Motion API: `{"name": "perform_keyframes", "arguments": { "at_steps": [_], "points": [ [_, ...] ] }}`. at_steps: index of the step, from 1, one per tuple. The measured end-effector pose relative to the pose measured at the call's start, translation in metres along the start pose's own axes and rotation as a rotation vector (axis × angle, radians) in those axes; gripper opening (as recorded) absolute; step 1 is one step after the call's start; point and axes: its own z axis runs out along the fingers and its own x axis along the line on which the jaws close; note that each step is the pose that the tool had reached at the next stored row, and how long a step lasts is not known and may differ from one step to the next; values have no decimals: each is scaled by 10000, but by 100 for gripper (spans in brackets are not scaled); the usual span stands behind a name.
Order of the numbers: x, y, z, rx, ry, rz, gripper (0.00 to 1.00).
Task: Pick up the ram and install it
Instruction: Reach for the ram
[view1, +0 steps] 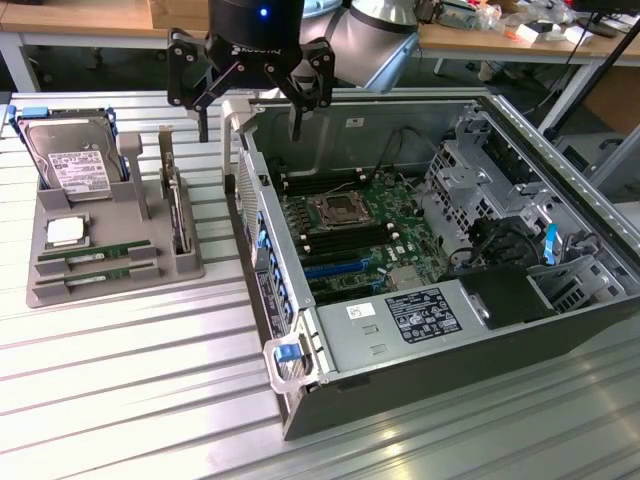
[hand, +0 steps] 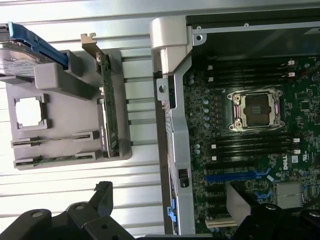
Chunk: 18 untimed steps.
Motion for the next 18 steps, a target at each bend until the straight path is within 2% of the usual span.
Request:
{"name": "perform_keyframes", "arguments": {
  "at_steps": [18],
  "points": [
    [87,-7,4,0,0,0,99]
  ]
}}
